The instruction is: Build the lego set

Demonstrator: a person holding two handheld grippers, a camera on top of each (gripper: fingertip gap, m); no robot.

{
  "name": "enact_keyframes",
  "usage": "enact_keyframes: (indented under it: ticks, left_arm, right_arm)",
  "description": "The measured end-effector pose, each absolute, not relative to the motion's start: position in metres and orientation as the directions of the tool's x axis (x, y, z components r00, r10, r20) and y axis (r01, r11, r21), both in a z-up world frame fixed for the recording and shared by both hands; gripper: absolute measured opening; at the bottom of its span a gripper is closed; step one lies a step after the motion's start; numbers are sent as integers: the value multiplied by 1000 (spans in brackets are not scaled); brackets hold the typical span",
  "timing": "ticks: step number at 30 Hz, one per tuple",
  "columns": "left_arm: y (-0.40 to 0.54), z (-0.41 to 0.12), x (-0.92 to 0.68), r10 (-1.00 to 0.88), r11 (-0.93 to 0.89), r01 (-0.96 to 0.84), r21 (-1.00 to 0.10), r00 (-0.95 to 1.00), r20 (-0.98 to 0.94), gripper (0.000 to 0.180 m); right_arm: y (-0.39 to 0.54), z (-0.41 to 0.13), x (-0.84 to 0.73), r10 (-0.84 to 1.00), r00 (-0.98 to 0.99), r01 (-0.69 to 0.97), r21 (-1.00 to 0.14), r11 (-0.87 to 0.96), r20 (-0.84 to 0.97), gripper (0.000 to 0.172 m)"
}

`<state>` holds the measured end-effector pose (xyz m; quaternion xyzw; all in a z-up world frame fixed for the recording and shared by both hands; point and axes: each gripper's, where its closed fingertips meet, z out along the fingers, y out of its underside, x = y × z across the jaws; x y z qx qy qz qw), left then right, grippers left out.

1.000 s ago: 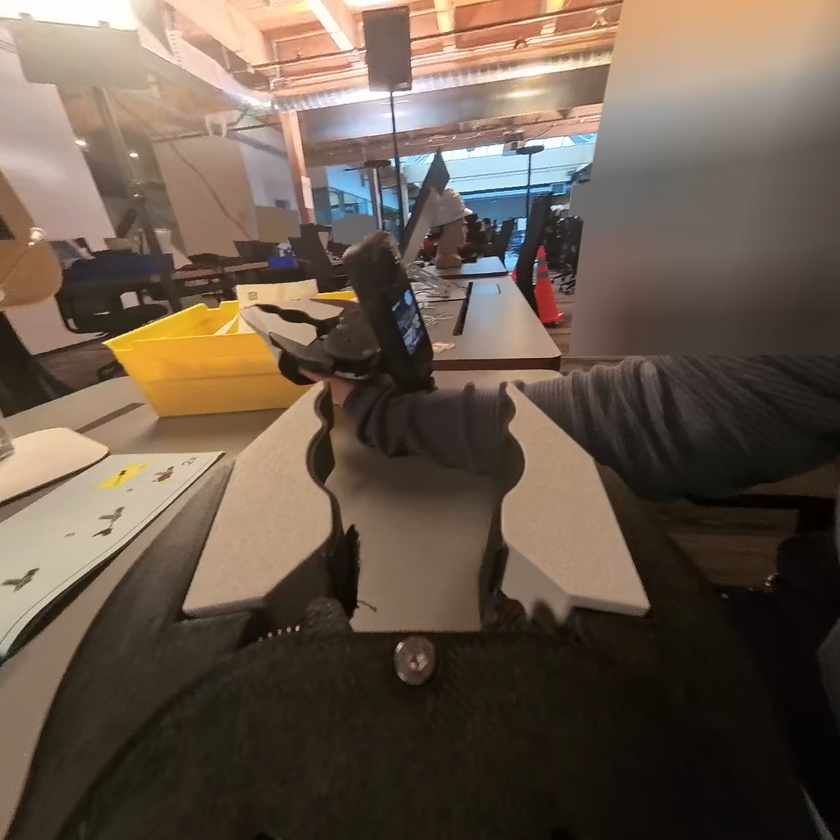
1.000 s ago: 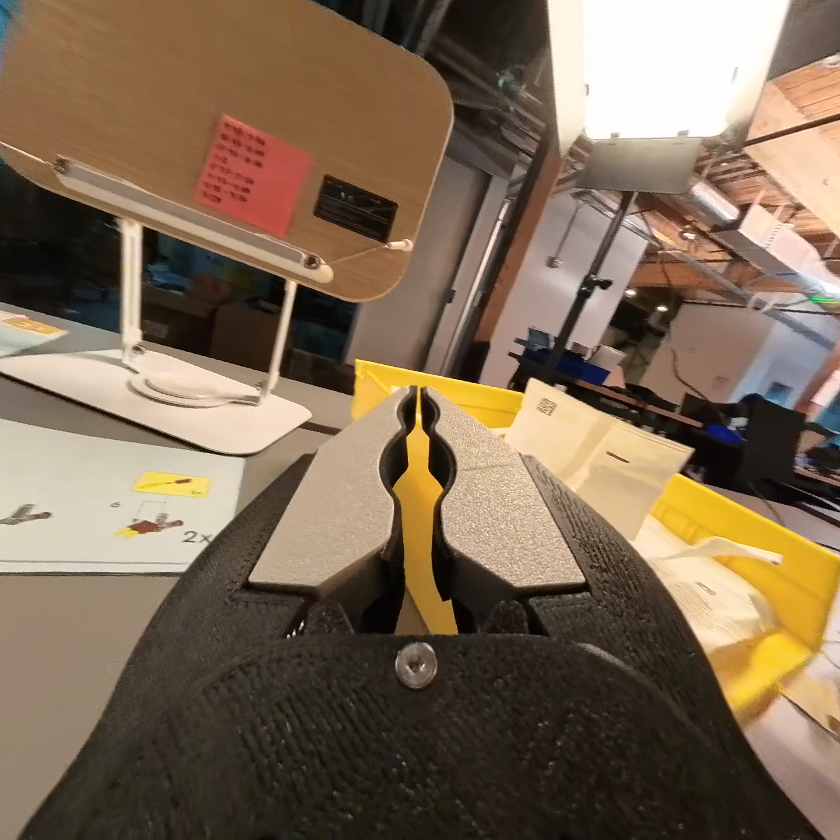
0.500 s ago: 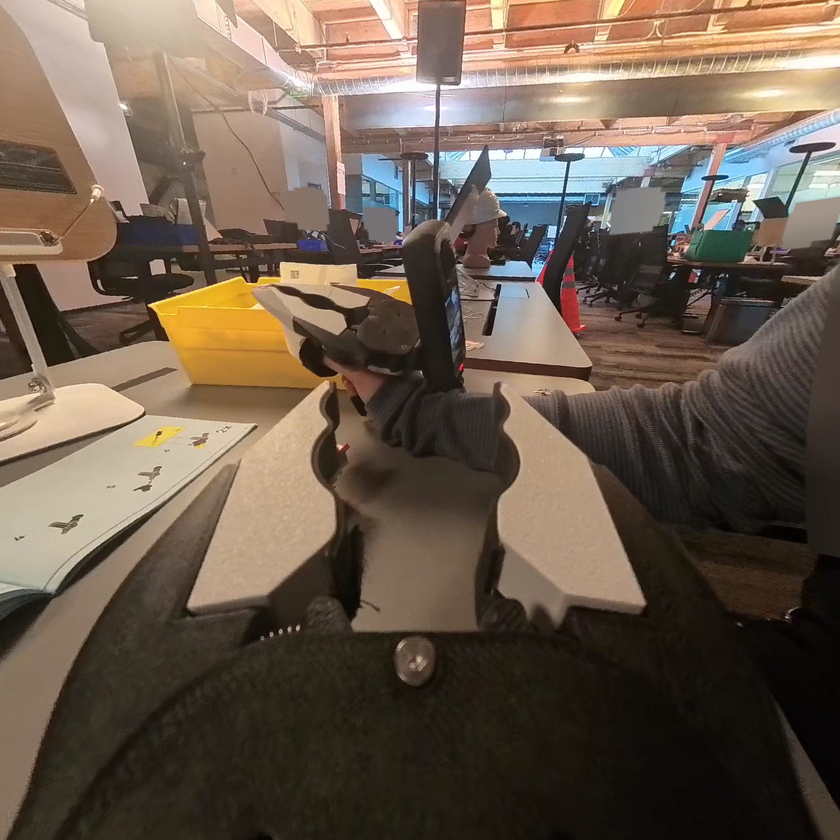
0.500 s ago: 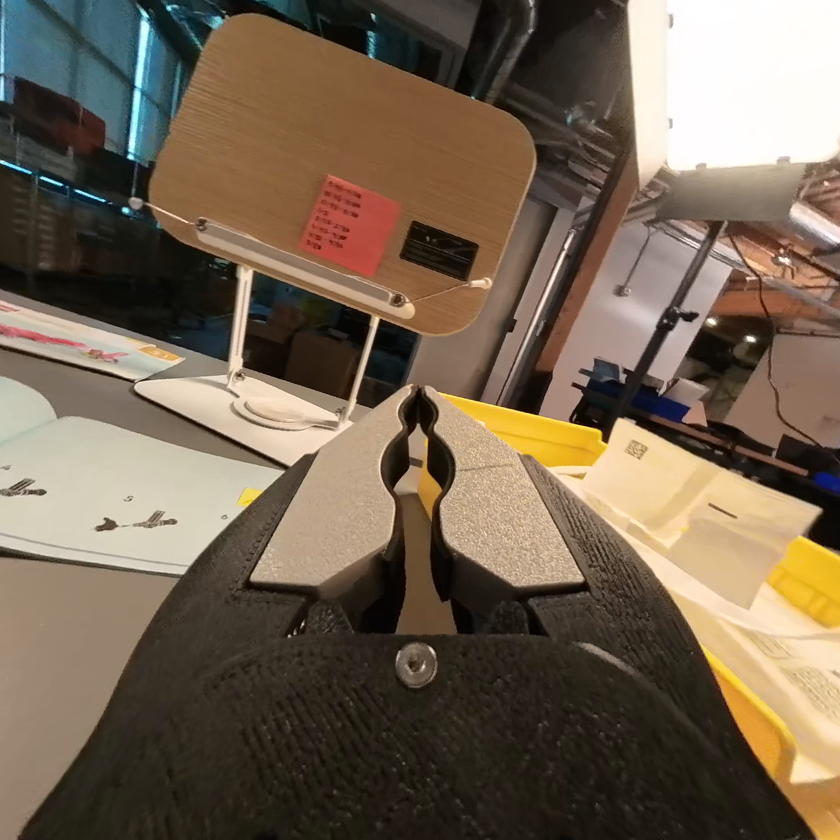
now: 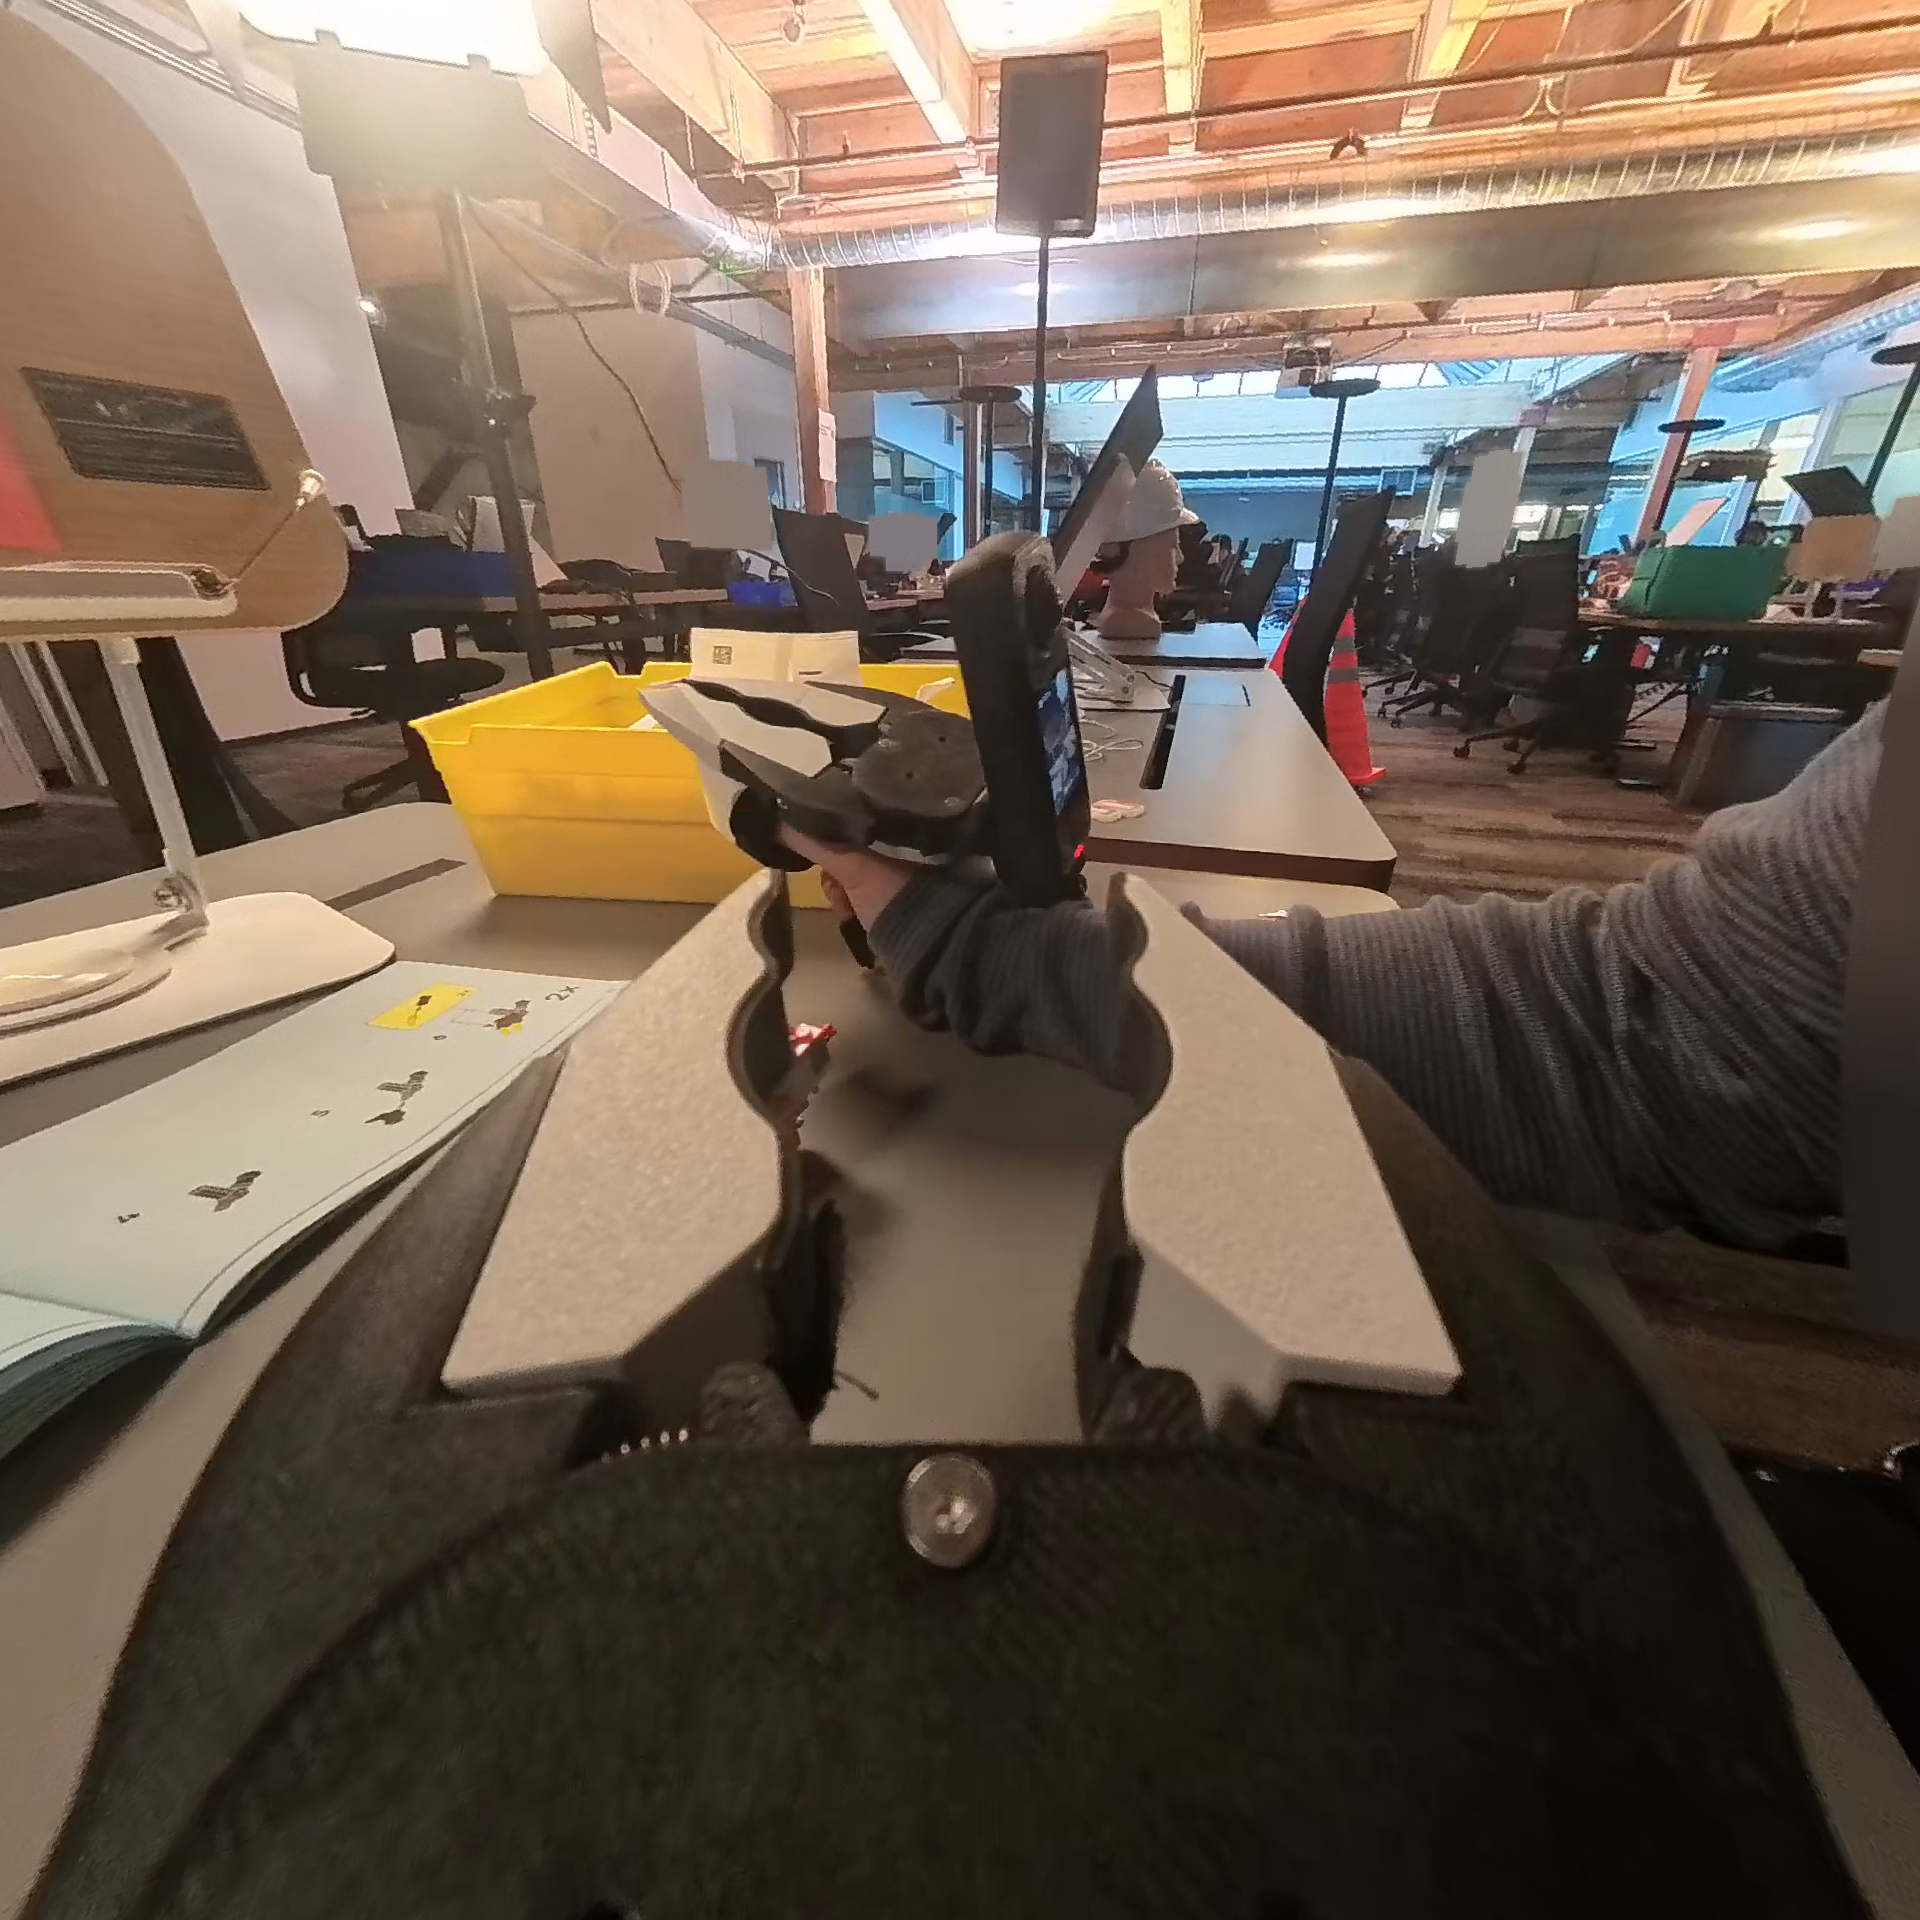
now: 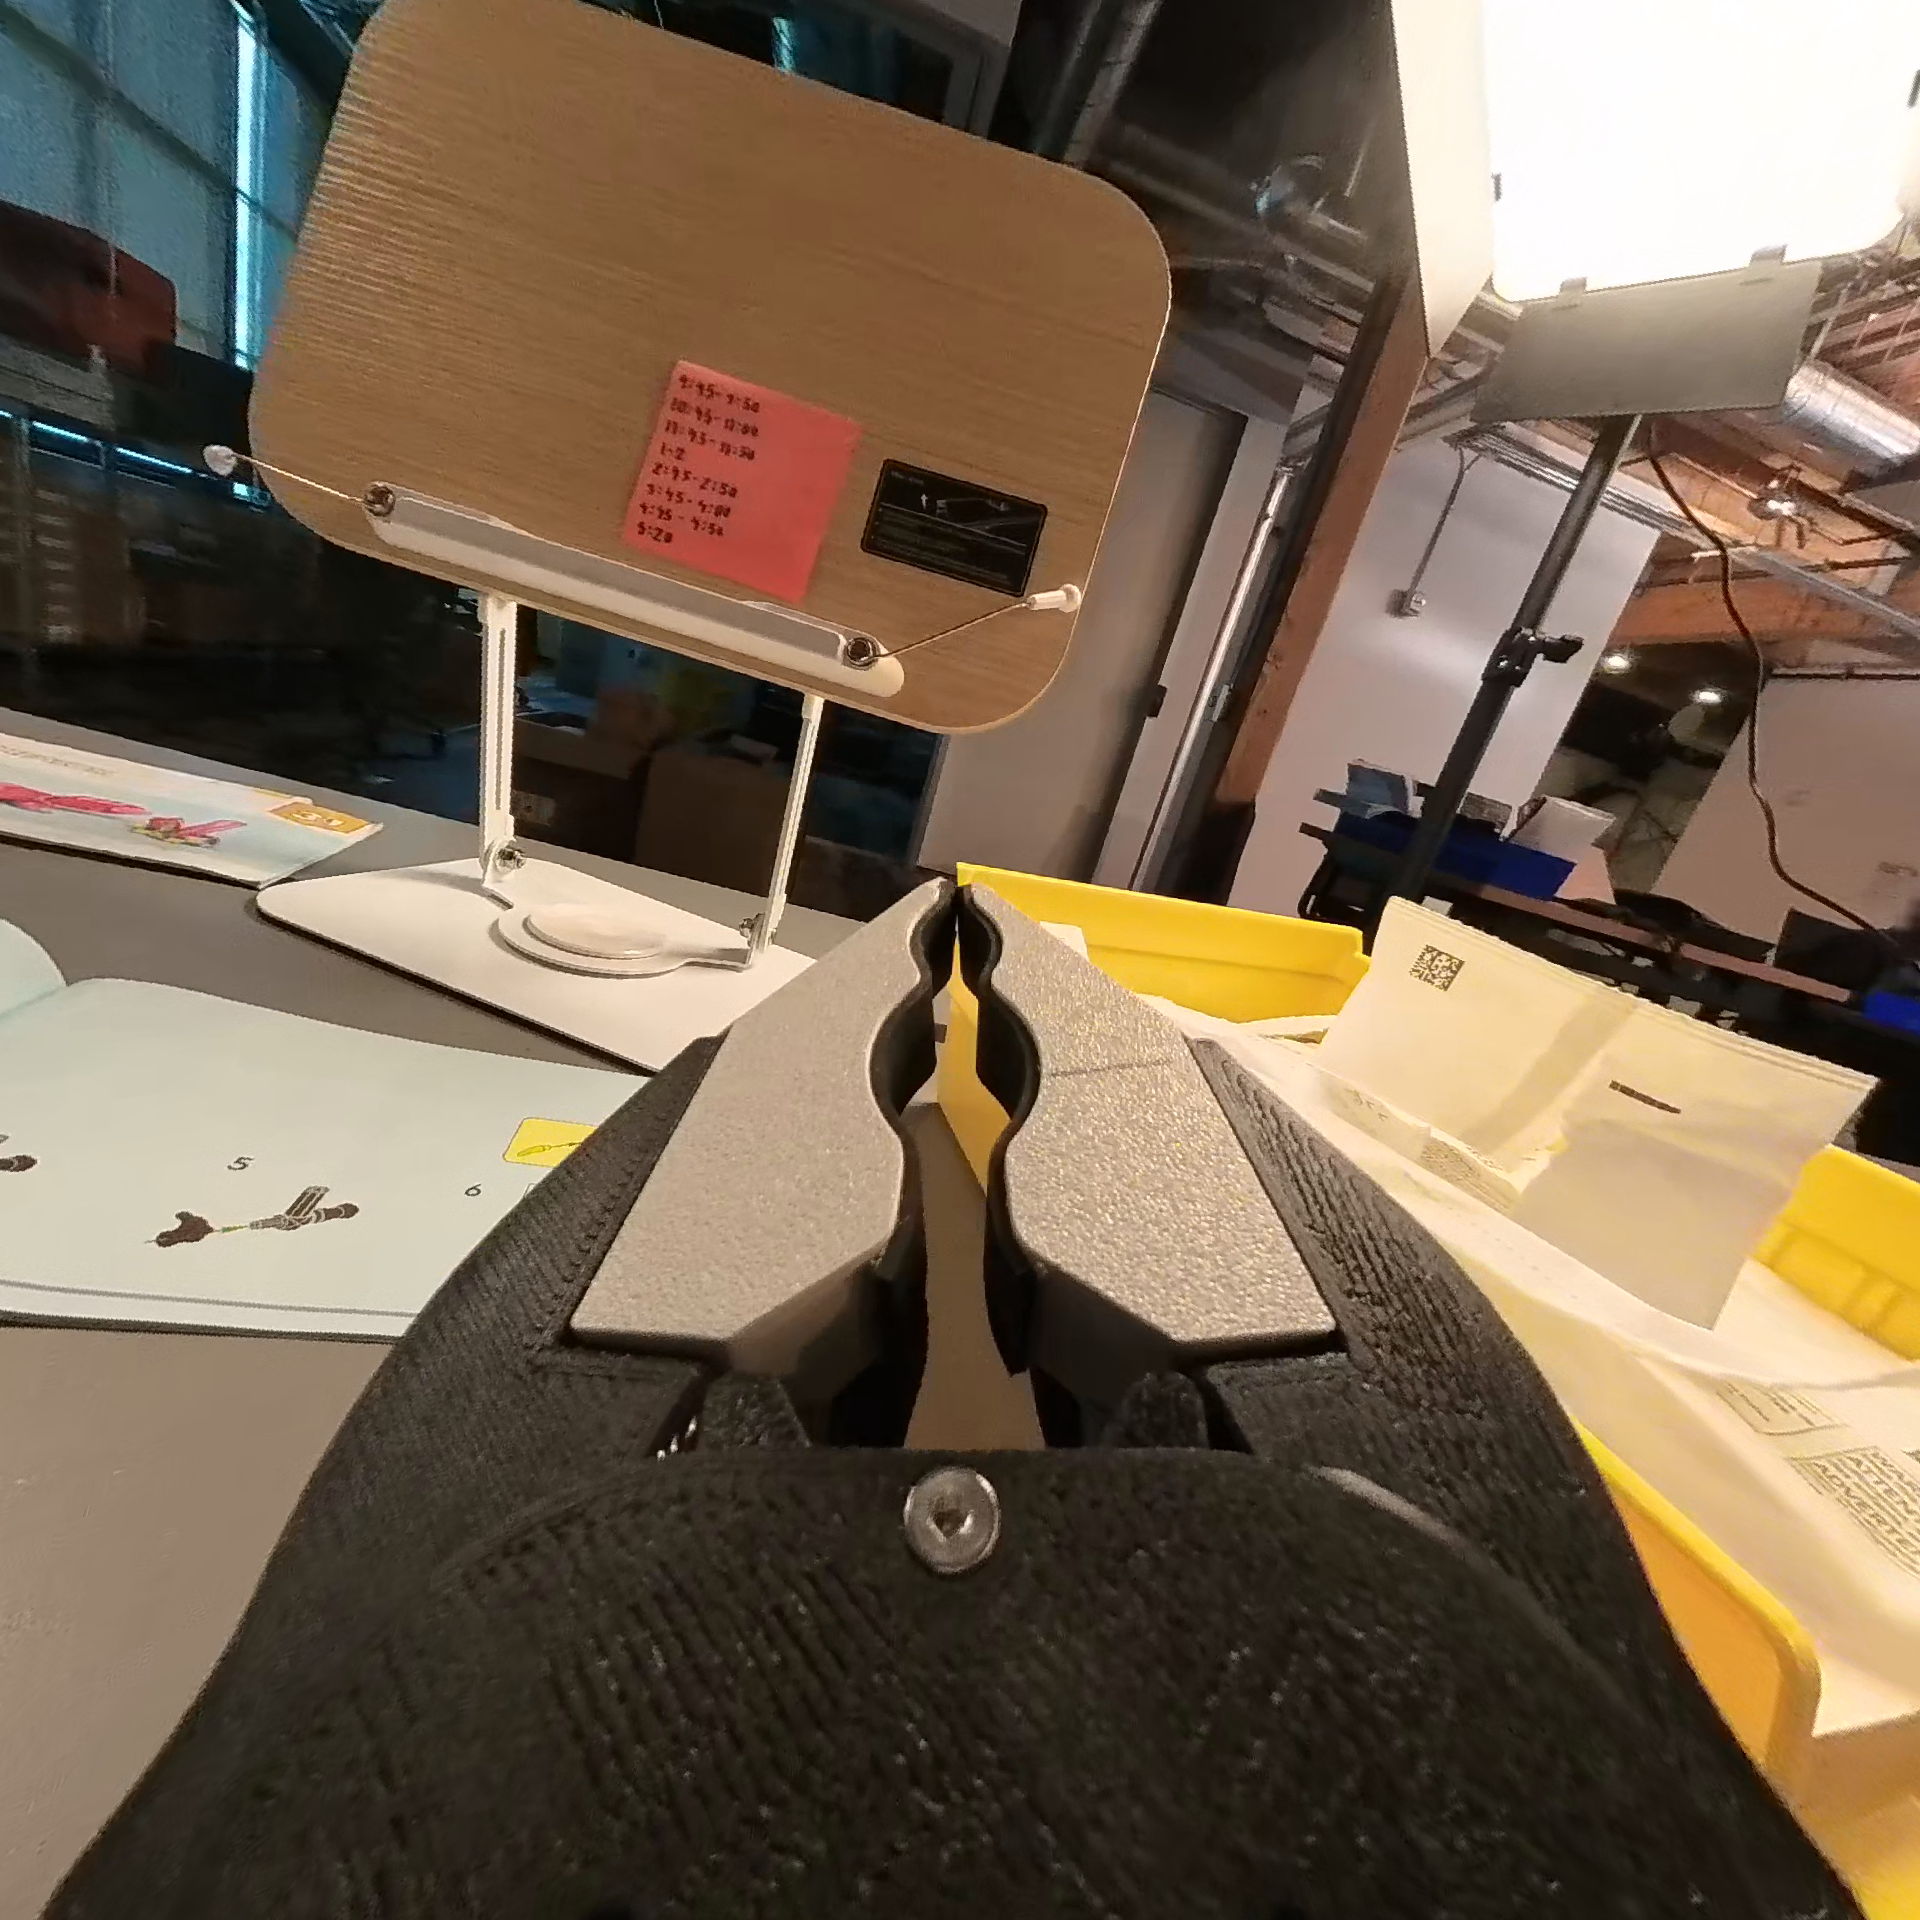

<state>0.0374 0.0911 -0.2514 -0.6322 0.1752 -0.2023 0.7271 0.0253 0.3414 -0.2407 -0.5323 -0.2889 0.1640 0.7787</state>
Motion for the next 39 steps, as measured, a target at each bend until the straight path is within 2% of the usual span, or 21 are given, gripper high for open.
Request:
enact_keyframes:
  ticks: [9, 25, 39]
  left_arm:
    - [89, -255, 47, -514, 162, -27, -986, 851, -108, 56]
    - [93, -254, 38, -507, 137, 33, -990, 861, -41, 53]
    - [92, -254, 39, -506, 145, 20, -989, 861, -57, 52]
  right_arm:
    - [342, -242, 23, 574, 772, 53, -926, 374, 275, 0]
    - [343, -244, 23, 583, 768, 48, -931, 361, 265, 0]
    - [343, -245, 22, 586, 766, 46, -933, 356, 262, 0]
